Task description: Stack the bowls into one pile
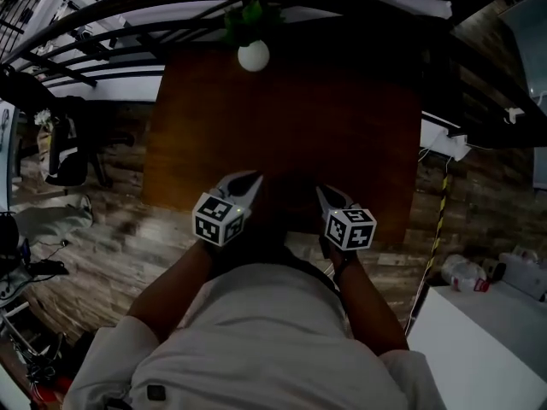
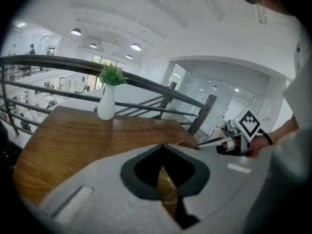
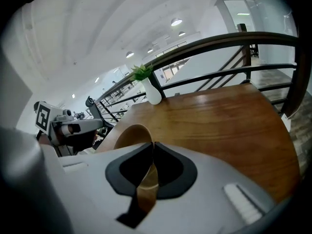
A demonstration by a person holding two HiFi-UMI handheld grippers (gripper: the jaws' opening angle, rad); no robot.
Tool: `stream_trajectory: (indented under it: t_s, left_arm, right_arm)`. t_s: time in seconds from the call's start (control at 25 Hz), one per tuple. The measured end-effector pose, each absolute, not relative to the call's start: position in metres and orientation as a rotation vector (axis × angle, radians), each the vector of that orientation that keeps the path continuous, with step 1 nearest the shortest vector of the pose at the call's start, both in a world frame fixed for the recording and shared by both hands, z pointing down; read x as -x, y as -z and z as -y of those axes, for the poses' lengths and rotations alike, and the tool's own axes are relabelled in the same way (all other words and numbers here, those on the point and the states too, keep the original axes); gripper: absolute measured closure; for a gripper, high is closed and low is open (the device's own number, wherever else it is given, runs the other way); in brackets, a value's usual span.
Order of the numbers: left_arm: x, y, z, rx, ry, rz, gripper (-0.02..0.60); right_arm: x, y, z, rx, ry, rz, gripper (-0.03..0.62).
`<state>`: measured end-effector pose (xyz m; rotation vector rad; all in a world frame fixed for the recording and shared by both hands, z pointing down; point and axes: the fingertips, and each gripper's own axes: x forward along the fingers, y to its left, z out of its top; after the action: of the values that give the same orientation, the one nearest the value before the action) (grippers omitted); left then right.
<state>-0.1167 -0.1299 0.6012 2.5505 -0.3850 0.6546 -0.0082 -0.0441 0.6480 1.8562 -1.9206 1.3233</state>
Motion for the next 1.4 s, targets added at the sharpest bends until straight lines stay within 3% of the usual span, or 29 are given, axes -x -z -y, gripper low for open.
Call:
stream_trajectory:
  t_s: [0.72,0.8,0.92,1.24,1.4]
  left_arm:
    - [0.12,-0.671,0.126,-2.42,-0.719,0.332,0.577]
    - [0.117,-0.67,0.125,-2.423,-0.703,0.316,0.577]
    - [0.115,-0.67,0.127,-2.427,-0.704,0.31,0.577]
    - [0.115,-0.671,0.13,-2.425,-0.713,0.318,0.577]
    - [0.113,-0.655,0.131,-2.449,-0.696,0.325,0.577]
  right_arm:
    - [0.031,-0.73,0.051,-1.71,-1.474,1.813,0.569]
    - [0.029,-0.736,0.049,-1.699,-1.467,1.773,0.525]
    - [0.028,-0.737,0.052,-1.705,-1.464,1.764,0.51]
    - [0.027,-0.732,0.057,-1.702,-1.448,1.784,0.517]
    - [0.021,-0.712,0.059,-1.728,-1.377,1.809,0.553]
